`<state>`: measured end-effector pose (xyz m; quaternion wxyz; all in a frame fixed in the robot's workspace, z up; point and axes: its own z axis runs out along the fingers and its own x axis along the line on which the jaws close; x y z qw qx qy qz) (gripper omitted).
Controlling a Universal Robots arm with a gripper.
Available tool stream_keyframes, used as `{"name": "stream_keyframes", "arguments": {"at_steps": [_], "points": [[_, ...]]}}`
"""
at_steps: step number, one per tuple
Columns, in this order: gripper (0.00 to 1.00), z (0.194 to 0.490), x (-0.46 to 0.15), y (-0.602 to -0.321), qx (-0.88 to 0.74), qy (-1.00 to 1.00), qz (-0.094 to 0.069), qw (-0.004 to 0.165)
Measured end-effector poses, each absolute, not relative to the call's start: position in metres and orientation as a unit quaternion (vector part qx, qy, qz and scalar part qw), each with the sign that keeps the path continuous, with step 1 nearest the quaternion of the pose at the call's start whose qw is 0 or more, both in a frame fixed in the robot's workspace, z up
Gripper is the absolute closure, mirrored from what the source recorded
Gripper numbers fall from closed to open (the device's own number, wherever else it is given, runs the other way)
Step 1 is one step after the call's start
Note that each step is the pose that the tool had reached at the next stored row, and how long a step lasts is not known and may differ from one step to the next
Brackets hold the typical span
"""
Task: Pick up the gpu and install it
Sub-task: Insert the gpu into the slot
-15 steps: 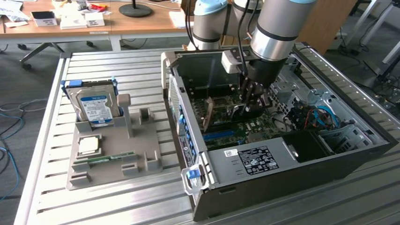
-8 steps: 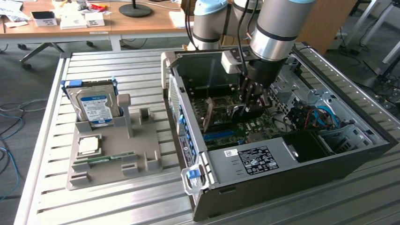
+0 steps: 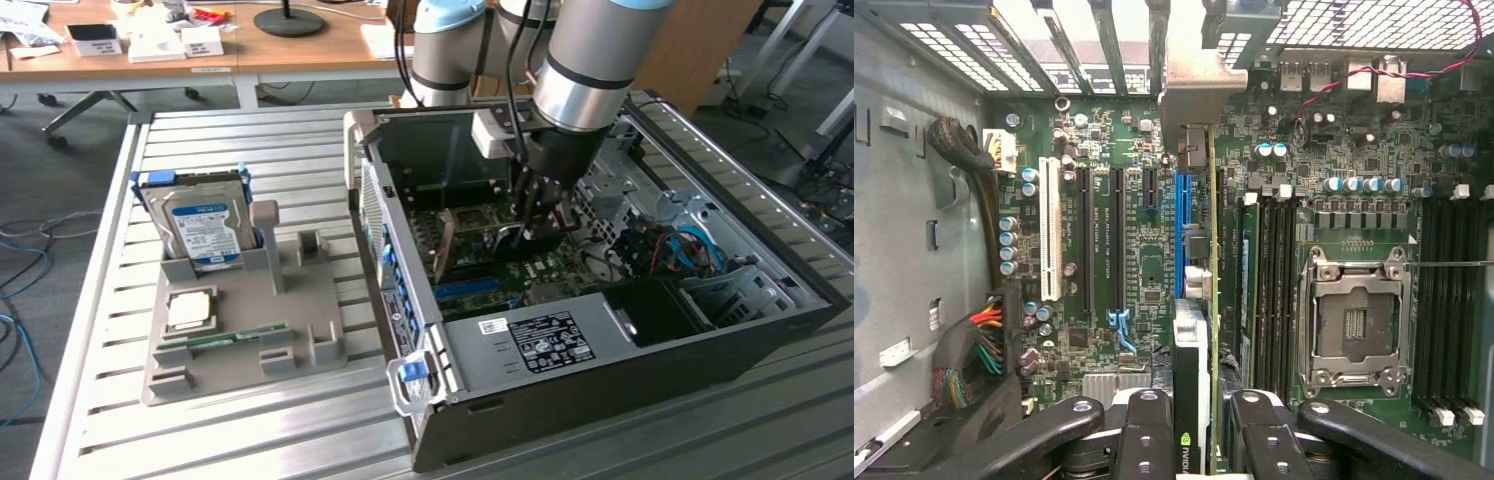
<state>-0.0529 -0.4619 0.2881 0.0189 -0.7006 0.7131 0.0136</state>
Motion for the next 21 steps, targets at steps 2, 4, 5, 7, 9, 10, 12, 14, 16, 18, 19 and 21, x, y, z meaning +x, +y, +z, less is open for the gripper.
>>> {"name": "stream_keyframes", "arguments": {"at_steps": [2,4,5,7,9,10,12,14,16,18,19,21], "points": [[0.73,0.2881,-0.0529,-0.4619,-0.701,0.713,0.014,0.019],[0.73,0.2881,-0.0529,-0.4619,-0.701,0.713,0.014,0.019],[0.73,0.2881,-0.0529,-0.4619,-0.701,0.713,0.014,0.019],[0.73,0.2879,-0.0529,-0.4617,-0.703,0.711,0.014,0.019],[0.73,0.2880,-0.0529,-0.4616,-0.705,0.709,0.014,0.019],[0.73,0.2881,-0.0529,-0.4616,-0.705,0.709,0.014,0.019],[0.73,0.2881,-0.0529,-0.4615,-0.705,0.709,0.014,0.019],[0.73,0.2875,-0.0529,-0.4614,-0.706,0.708,0.014,0.019],[0.73,0.2865,-0.0531,-0.4615,-0.706,0.707,0.014,0.019],[0.73,0.2855,-0.0538,-0.4614,-0.707,0.707,0.014,0.019],[0.73,0.2850,-0.0543,-0.4613,-0.708,0.706,0.014,0.019],[0.73,0.2843,-0.0564,-0.4610,-0.708,0.706,0.014,0.019]]}}
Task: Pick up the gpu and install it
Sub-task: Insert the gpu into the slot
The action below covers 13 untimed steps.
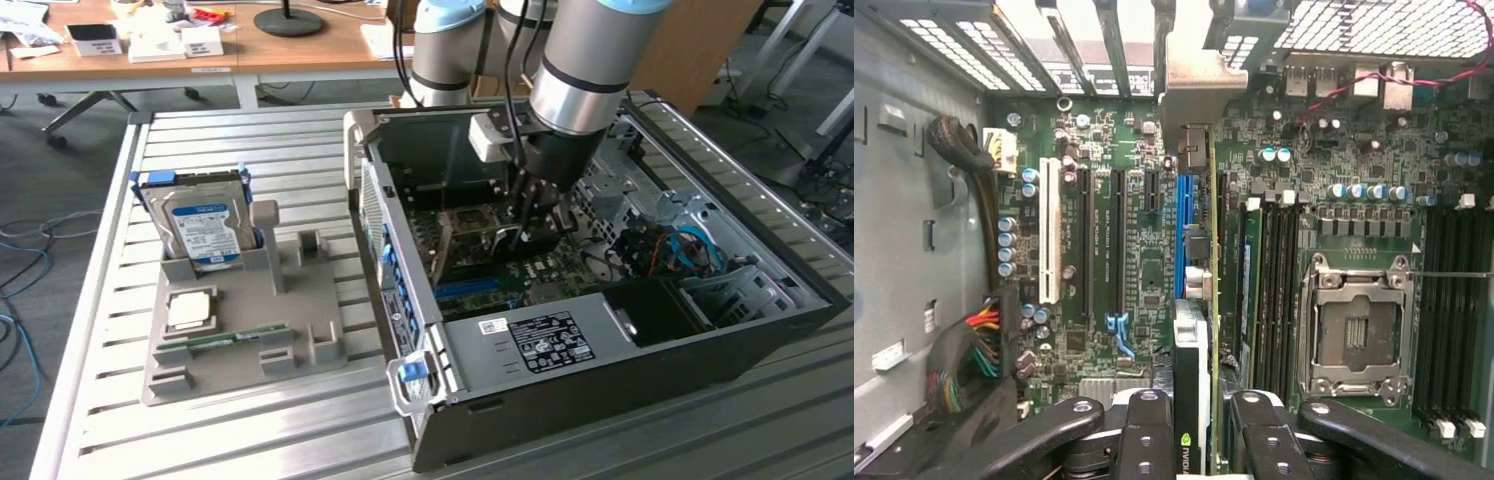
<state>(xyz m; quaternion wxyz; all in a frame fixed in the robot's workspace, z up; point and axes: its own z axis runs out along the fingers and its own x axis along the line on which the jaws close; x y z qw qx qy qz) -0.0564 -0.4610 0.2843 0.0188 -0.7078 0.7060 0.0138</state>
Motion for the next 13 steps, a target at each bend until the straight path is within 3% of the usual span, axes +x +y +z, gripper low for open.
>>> {"name": "stream_keyframes", "arguments": {"at_steps": [13], "points": [[0.73,0.2835,-0.0608,-0.4607,-0.708,0.706,0.014,0.019]]}}
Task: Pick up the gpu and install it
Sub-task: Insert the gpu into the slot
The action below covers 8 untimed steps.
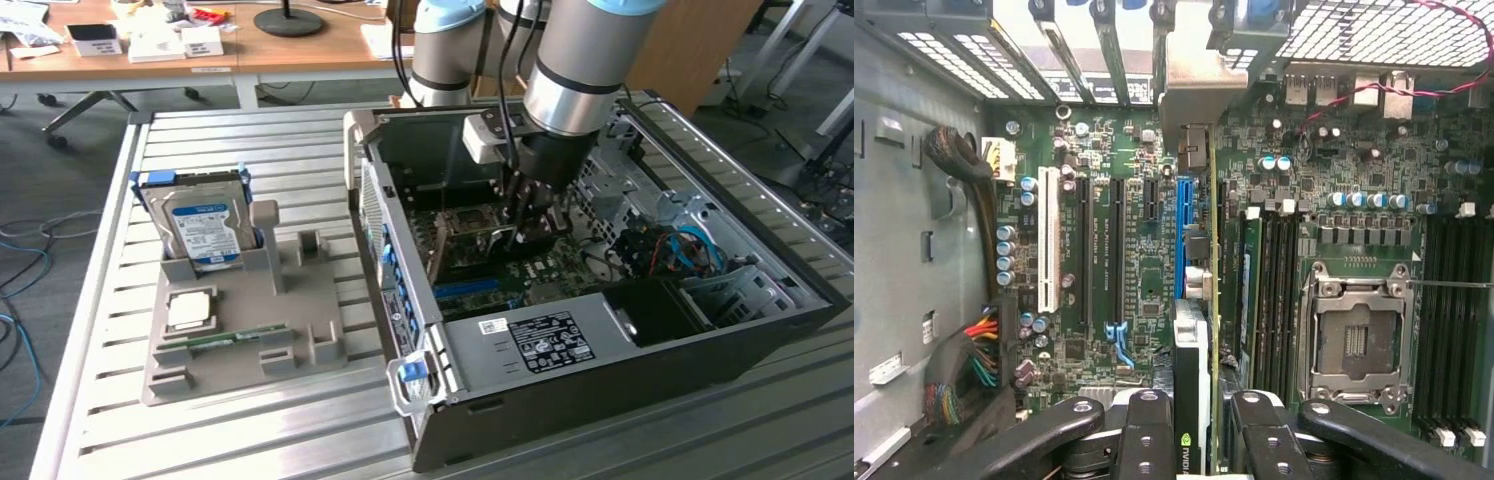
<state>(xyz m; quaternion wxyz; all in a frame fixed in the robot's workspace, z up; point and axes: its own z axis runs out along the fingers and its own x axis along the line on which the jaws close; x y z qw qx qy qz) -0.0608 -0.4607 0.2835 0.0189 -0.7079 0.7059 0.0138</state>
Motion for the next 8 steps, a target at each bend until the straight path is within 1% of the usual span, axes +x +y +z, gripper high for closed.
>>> {"name": "stream_keyframes", "arguments": {"at_steps": [8], "points": [[0.73,0.2835,-0.0619,-0.4607,-0.708,0.706,0.014,0.019]]}}
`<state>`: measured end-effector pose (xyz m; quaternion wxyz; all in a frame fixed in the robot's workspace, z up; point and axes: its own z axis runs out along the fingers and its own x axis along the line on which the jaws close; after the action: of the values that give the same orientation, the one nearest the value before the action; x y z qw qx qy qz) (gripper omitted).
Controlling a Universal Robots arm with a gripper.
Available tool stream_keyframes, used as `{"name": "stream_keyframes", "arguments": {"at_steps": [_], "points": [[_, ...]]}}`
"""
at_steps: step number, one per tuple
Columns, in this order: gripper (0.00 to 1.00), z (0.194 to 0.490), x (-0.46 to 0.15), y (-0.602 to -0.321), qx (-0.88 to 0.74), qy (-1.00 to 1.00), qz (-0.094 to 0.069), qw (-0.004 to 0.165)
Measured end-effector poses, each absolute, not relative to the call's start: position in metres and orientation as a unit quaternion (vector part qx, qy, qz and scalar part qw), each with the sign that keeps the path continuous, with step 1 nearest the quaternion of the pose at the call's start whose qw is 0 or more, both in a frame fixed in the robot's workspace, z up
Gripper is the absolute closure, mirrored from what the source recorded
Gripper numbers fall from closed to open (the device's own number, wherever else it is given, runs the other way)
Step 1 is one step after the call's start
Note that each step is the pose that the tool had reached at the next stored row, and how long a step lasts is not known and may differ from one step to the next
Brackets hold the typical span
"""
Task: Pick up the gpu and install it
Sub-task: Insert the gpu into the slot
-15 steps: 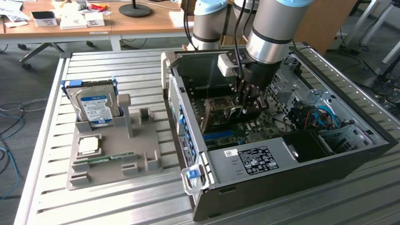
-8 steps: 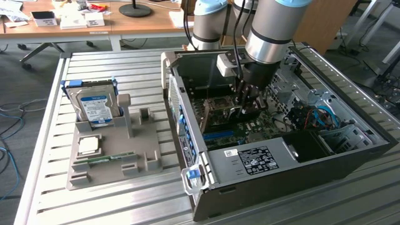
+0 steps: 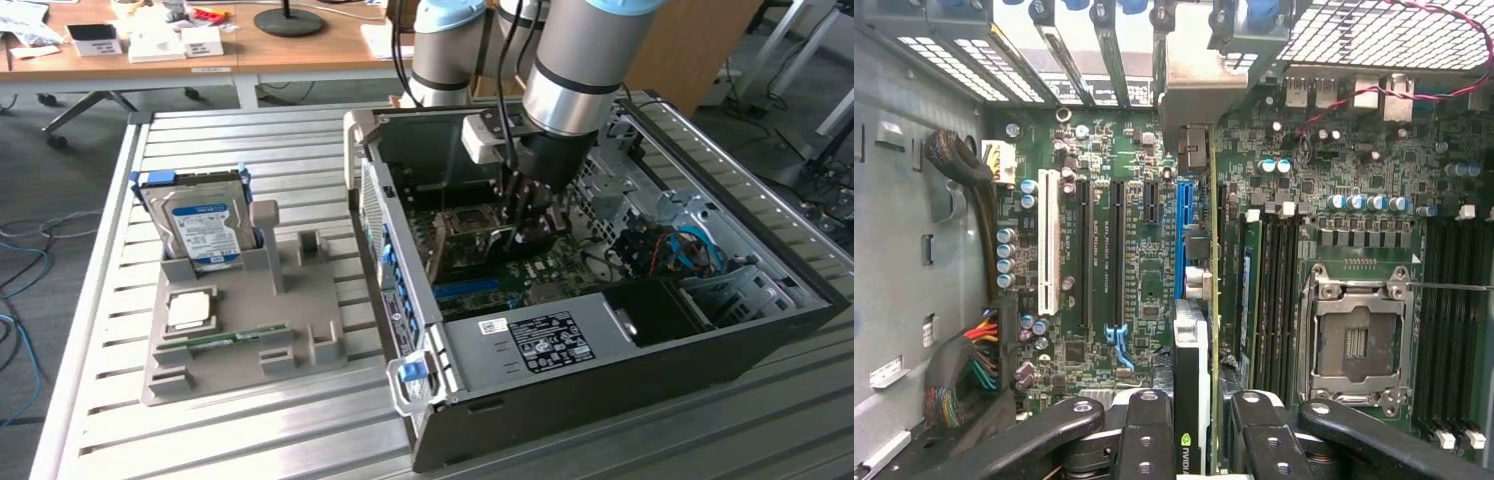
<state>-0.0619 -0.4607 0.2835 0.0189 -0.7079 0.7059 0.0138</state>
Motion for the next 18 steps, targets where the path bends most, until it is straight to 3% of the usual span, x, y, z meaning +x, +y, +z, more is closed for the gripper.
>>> {"name": "stream_keyframes", "arguments": {"at_steps": [18], "points": [[0.73,0.2813,-0.0628,-0.4607,-0.708,0.706,0.014,0.019]]}}
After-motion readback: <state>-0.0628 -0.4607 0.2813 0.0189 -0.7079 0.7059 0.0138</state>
